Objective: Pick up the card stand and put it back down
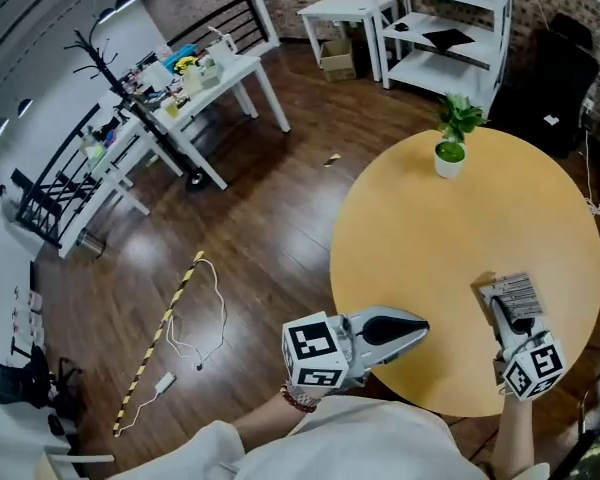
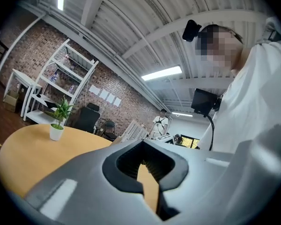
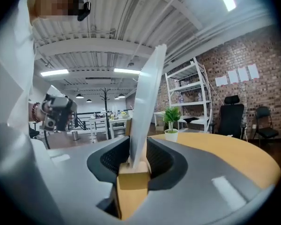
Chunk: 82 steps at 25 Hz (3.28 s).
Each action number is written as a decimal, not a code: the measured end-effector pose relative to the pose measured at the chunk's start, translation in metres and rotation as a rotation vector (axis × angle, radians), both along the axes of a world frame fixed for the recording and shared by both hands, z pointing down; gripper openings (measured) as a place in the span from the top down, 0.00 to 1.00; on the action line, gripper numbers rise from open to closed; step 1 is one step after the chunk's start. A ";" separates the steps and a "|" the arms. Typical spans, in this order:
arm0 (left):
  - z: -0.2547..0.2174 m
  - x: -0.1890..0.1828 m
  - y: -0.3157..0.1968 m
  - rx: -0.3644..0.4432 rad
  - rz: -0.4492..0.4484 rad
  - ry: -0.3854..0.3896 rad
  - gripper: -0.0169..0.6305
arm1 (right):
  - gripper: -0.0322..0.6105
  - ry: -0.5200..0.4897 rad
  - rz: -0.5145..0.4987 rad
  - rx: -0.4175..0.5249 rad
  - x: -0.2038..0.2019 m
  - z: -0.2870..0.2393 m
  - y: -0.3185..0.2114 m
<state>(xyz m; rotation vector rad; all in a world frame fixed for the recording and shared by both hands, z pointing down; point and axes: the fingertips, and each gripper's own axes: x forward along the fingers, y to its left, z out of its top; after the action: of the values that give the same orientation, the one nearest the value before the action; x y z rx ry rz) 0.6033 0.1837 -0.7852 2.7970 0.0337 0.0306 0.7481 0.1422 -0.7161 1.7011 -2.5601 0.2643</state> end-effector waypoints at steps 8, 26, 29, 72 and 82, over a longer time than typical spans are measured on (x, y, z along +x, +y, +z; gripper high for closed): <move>-0.009 -0.044 0.062 0.019 0.167 0.039 0.97 | 0.76 0.058 0.068 0.050 -0.081 -0.079 0.104; -0.020 -0.123 0.162 0.024 0.272 0.063 0.97 | 0.76 0.017 0.171 0.062 -0.171 -0.125 0.239; -0.027 -0.110 0.178 0.031 0.275 0.073 0.97 | 0.76 0.033 0.153 0.077 -0.165 -0.130 0.256; 0.025 -0.095 0.067 0.179 0.021 -0.108 0.97 | 0.76 -0.006 0.328 -0.091 -0.006 -0.004 0.133; 0.010 -0.013 -0.030 0.027 -0.114 -0.065 0.97 | 0.76 0.042 0.124 -0.252 0.078 0.135 -0.053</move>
<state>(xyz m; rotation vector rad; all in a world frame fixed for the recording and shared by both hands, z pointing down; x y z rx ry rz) 0.5902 0.1538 -0.7748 2.8177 -0.1431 0.0947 0.8257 0.0894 -0.5806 1.7504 -2.2811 0.5263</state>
